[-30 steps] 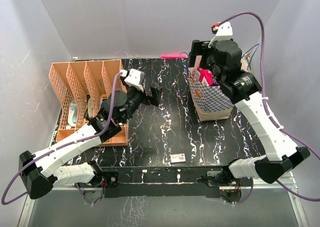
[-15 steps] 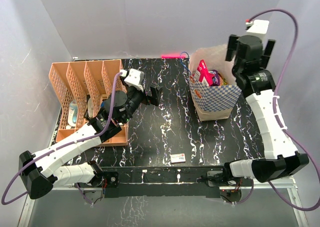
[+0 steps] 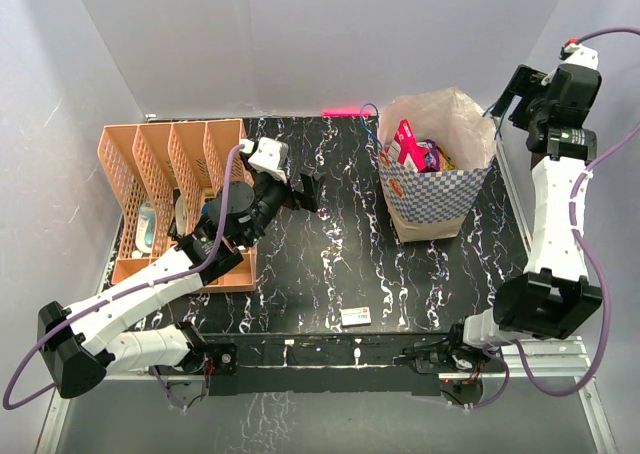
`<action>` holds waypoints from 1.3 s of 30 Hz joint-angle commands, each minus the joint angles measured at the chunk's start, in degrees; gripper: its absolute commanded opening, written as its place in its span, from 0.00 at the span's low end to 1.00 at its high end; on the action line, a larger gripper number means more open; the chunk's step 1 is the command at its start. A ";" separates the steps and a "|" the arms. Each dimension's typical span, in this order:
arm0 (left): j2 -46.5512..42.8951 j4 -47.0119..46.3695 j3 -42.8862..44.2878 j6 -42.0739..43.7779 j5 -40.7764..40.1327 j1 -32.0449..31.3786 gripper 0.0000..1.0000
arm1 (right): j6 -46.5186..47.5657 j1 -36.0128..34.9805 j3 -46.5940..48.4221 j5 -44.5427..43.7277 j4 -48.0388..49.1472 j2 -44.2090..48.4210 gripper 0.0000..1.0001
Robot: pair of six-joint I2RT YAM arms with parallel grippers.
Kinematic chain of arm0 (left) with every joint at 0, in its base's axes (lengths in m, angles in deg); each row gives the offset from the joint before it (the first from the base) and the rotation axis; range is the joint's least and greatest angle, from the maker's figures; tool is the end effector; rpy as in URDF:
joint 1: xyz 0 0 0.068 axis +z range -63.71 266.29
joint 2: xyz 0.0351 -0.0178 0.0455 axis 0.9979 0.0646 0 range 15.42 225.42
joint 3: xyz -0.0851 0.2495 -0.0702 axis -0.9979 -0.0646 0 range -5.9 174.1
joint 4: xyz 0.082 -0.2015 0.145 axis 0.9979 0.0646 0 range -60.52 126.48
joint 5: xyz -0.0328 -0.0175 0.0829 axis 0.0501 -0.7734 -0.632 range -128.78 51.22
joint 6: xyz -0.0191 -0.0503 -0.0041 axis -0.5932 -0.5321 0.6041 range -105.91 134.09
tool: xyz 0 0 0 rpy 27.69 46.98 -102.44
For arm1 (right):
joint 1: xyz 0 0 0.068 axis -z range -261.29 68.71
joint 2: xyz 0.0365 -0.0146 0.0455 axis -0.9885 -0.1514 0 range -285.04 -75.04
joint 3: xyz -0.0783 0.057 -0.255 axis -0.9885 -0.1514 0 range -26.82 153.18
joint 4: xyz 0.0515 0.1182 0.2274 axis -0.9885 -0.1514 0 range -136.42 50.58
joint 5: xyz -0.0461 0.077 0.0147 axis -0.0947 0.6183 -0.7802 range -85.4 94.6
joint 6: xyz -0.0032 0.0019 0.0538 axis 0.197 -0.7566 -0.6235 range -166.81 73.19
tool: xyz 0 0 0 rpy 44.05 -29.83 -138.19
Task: Take the snacks out of the paper bag
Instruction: Adjust the paper bag at the center of the board.
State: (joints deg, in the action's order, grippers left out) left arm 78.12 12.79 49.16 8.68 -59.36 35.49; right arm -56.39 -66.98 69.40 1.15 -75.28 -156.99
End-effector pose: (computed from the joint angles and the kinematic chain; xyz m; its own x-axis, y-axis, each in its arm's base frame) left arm 0.1713 -0.1902 0.3919 0.0513 -0.2025 -0.9779 0.5133 0.8453 -0.1481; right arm 0.2975 -0.0781 0.4531 -0.3015 0.2484 -0.9205 0.3561 0.9249 0.1330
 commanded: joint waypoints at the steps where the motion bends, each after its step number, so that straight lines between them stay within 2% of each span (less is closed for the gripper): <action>1: -0.82 -1.88 -0.22 -0.13 -0.34 -0.33 0.98 | -6.18 4.69 3.15 23.39 4.38 -2.78 0.78; 3: -0.83 -1.86 -0.22 -0.13 -0.35 -0.32 0.98 | -7.62 5.54 3.11 27.52 5.70 -3.63 0.63; 6: -0.89 -1.86 -0.24 -0.13 -0.49 -0.28 0.98 | -9.89 5.99 1.68 33.16 8.34 -3.50 0.54; 11: -1.16 -1.86 -0.22 -0.29 -0.69 -0.28 0.98 | -13.15 6.00 -4.00 36.60 16.36 -0.65 0.54; 18: -1.04 -1.86 -0.27 -0.50 -0.25 -0.32 0.98 | -14.74 6.00 0.75 39.24 16.78 -5.75 0.51; 29: -1.45 -2.20 -0.51 -0.86 -0.01 -0.78 0.98 | -16.79 6.00 1.75 41.24 19.47 -8.23 0.50; 31: -1.64 -2.45 -0.61 -0.84 0.05 -0.94 0.98 | -17.00 6.02 2.35 41.95 19.53 -8.20 0.46; 36: -1.81 -2.65 -0.81 -0.66 -0.08 -1.08 0.98 | -17.52 6.19 3.45 42.13 20.57 -6.94 0.21; 37: -1.89 -2.71 -0.78 -0.60 -0.08 -1.06 0.98 | -18.29 6.52 3.53 42.68 21.03 -6.77 0.12; 39: -2.17 -2.82 -0.84 -0.62 -0.08 -1.08 0.98 | -20.29 7.49 3.60 44.15 21.94 -6.64 0.08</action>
State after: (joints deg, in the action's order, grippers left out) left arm 78.05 12.68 48.40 8.09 -59.31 34.68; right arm -73.51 -61.06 68.66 42.22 -59.98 -165.27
